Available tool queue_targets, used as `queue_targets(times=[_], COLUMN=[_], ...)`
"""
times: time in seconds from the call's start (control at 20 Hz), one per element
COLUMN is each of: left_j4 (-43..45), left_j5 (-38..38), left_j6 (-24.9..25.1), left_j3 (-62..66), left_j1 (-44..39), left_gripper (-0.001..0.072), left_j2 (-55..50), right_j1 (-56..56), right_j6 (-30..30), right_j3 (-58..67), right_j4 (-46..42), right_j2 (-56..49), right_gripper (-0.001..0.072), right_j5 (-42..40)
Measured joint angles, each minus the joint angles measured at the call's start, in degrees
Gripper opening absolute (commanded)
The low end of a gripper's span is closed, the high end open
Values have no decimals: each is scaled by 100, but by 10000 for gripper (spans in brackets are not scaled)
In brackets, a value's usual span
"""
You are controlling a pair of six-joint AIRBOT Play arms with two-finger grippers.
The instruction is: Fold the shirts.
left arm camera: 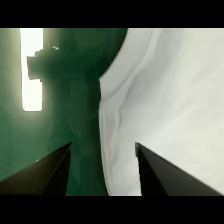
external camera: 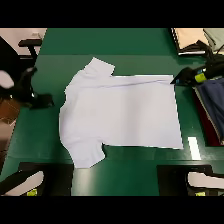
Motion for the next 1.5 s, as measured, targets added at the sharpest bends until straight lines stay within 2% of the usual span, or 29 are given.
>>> queue_targets(times=[0.2,0.35,0.85,0.9,0.95,1.1,1.25,1.35,1.5], left_j4=[-291,-413,-1652,-1716,-1711,-1808,-1858,-1864,-1886], left_j5=[-31,-2,787,852,922,901,686,616,542], left_j6=[-50,-175,-247,-247,-245,-221,-151,-118,-94], left_j3=[-1567,-2354,-3324,-3340,-3344,-3064,-2632,-2387,-2188], left_j1=[79,96,-35,-109,-166,-267,-302,-310,-321], left_gripper=[480,480,473,187,46,24,24,25,25], left_j2=[1047,1436,1683,1681,1672,1668,1674,1674,1674], right_j1=[11,24,24,13,-26,-341,-909,-1401,-2253], right_j6=[-229,-330,-407,-415,-424,-455,-457,-426,-387], right_j3=[-1080,-1478,-1709,-1714,-1714,-1773,-2251,-2806,-3733], right_j4=[470,636,758,761,763,715,203,-382,-1082], right_j2=[682,1008,1329,1331,1335,1364,1558,1733,1897], right_gripper=[357,358,357,357,357,358,371,514,510], right_j5=[-238,-345,-459,-457,-424,-225,-96,-79,-116])
